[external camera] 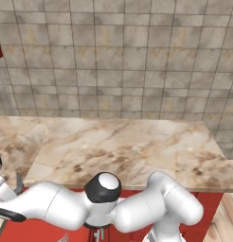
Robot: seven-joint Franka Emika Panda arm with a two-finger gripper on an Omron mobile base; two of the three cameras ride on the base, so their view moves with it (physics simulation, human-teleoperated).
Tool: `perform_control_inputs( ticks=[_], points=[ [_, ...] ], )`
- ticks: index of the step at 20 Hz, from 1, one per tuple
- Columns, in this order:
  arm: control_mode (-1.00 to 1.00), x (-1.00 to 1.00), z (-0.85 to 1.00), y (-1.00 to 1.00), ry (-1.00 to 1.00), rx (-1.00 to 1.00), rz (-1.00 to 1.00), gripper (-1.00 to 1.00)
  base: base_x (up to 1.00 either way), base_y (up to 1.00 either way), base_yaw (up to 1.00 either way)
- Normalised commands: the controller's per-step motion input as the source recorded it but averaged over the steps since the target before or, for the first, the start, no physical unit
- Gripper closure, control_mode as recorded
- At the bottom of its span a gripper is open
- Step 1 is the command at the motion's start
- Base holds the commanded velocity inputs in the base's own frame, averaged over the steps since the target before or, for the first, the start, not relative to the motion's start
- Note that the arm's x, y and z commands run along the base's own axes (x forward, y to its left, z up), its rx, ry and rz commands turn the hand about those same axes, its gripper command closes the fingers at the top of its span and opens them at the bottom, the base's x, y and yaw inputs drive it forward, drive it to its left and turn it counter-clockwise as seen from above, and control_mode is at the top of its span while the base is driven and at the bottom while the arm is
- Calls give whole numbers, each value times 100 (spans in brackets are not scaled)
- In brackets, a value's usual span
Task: Organize the utensils by type. Pick up the wooden spoons from the counter and place them in the open cabinet. Then pick up the metallic utensils from the counter and place them in the open drawer.
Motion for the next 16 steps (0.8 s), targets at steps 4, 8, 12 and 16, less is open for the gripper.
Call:
perform_control_inputs(
  ticks=[4, 8, 12, 16],
  points=[
    [-100, 0, 0, 6, 0, 0, 0, 100, 0, 0, 0],
    [-100, 0, -7, 0, 0, 0, 0, 100, 0, 0, 0],
    [-100, 0, -9, 0, 0, 0, 0, 100, 0, 0, 0],
    [-100, -2, -11, -6, 0, 3, 0, 100, 0, 0, 0]
  ],
)
